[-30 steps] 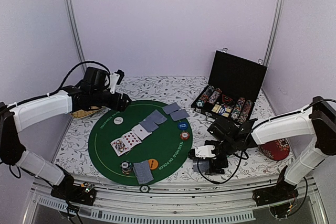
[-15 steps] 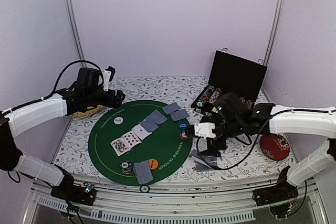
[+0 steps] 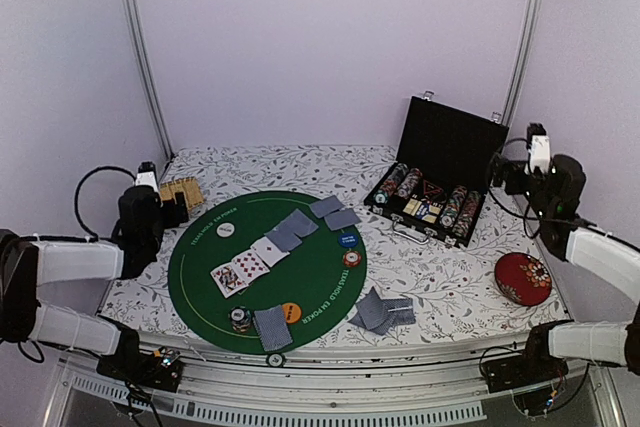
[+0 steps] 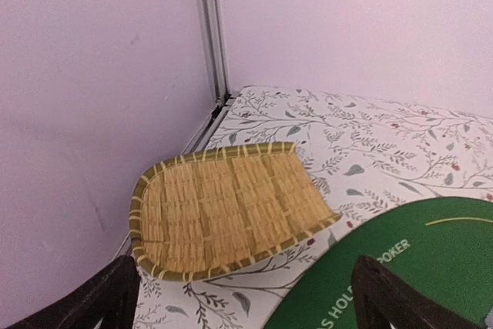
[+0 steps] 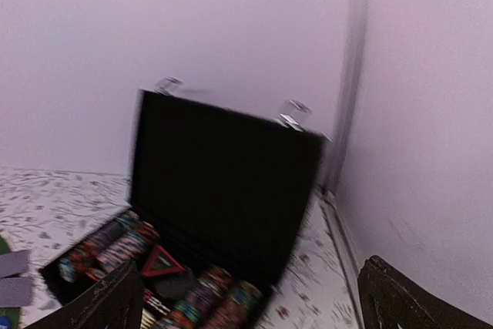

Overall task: Distribute texas hold em gaming equipment
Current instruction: Reset both arms

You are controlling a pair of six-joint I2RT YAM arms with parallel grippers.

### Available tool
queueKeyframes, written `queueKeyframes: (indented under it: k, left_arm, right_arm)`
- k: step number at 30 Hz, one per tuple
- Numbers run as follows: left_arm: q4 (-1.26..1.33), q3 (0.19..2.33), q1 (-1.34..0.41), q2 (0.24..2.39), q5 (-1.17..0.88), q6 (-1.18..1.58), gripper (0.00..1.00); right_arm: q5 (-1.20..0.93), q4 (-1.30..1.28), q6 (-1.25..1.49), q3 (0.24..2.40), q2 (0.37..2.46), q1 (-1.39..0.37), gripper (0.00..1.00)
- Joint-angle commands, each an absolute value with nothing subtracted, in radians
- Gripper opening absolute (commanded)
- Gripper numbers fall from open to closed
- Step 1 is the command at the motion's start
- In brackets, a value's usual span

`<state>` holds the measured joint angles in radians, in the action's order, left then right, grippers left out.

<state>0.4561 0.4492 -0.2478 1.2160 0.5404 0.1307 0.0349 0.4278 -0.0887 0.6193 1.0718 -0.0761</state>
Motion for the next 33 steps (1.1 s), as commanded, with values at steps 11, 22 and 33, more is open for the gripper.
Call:
queueKeyframes:
  k: [11, 22, 33]
  left_arm:
    - [1.18, 0.299, -0.228, 1.469, 0.566, -0.128, 0.98]
    - [1.343, 0.22, -0.079, 1.546, 0.322, -0.026, 0.98]
    - [1.344, 0.232, -0.064, 1.558, 0.261, -0.038, 0.98]
  right_arm:
    - [0.051, 1.058, 0.063, 0.271, 1.369, 0.074, 0.99]
    - [-0.185, 1.253, -0.026, 0.257, 1.533, 0.073, 0.99]
    - [-0.193, 1.254, -0.032, 0.259, 1.534, 0.073, 0.99]
